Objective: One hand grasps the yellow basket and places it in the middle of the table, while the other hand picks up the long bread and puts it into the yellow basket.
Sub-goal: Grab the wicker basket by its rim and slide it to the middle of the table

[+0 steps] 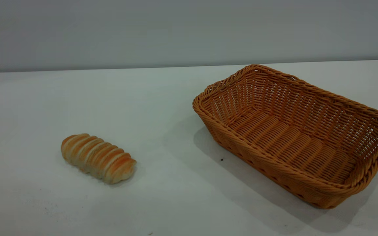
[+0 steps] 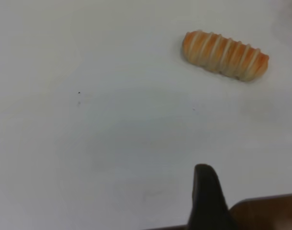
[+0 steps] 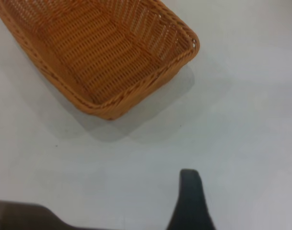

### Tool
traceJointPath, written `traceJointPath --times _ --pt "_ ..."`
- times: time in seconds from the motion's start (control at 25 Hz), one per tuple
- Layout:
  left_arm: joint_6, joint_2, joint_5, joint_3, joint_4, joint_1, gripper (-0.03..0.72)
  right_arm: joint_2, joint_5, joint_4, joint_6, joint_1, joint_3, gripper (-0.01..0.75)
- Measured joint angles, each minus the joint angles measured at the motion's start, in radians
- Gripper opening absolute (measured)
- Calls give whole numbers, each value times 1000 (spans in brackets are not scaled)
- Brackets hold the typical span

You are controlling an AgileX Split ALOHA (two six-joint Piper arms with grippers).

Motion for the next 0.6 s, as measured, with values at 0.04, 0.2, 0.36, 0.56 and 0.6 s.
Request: traceJointPath --times 0.04,0.2,0.36,0.56,0.6 --pt "0 0 0 0 0 -7 530 0 0 0 0 0 0 562" --pt "0 0 0 0 0 -48 530 0 0 0 0 1 0 562" --pt "0 0 0 0 0 -108 530 0 0 9 0 2 0 562" --pt "-5 2 0 0 0 -153 530 0 -1 50 2 59 0 562" --pt "-10 12 0 0 0 -153 530 0 -1 54 10 67 0 562"
